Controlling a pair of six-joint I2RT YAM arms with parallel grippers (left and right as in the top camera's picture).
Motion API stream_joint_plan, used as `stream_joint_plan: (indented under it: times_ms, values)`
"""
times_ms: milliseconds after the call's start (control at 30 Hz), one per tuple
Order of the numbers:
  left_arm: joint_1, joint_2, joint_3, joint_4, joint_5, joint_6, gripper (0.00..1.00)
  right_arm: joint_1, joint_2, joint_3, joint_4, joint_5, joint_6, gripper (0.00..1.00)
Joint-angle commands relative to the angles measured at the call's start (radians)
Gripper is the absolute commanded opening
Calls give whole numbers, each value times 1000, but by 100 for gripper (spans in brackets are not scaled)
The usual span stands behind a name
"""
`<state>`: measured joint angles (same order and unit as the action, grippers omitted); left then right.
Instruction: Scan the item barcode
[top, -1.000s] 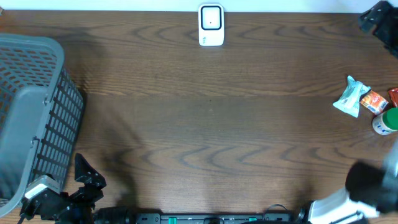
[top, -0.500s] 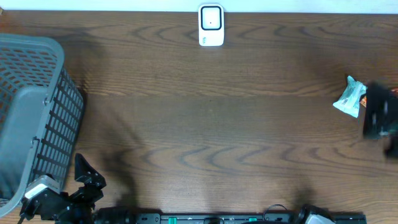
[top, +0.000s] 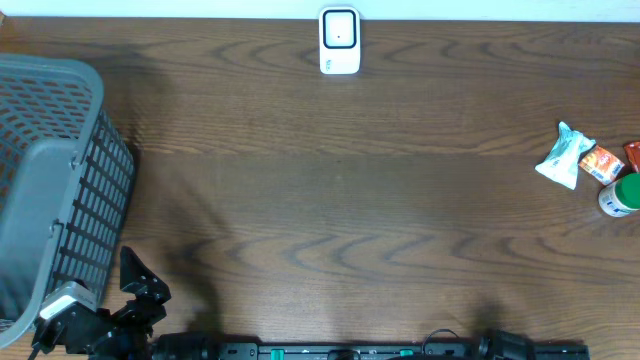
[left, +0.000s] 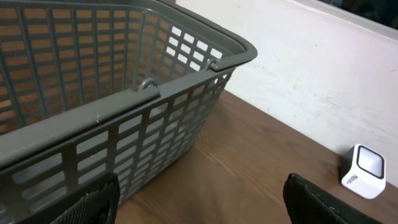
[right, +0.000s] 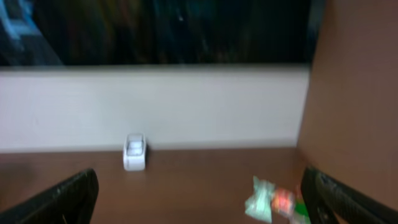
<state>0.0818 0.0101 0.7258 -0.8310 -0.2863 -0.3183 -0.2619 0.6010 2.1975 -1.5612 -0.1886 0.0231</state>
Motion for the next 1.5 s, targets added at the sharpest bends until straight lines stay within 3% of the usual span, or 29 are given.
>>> stream_joint_plan:
  times_ms: [0, 167, 567, 667, 867, 1133, 1467]
  values:
    - [-5, -8, -2, 1, 6, -9, 85, 100, -43, -27, 100, 60, -28, 99]
    - [-5, -8, -2, 1, 6, -9, 84, 193, -114, -135, 326, 63, -36, 99]
    - [-5, -8, -2, 1, 6, -9, 84, 263, -237, -822, 1058, -78, -34, 99]
    - [-5, -8, -2, 1, 6, -9, 84, 263, -264, -991, 1176, -114, -11, 99]
    - [-5, -8, -2, 1, 6, -9, 84, 264, -348, -1309, 1322, -116, 28, 99]
    - [-5, -8, -2, 1, 6, -9, 84, 276, -600, -1630, 1401, -89, 28, 99]
    - [-5, -8, -2, 1, 6, -9, 84, 277, -595, -1889, 1395, 131, 5, 99]
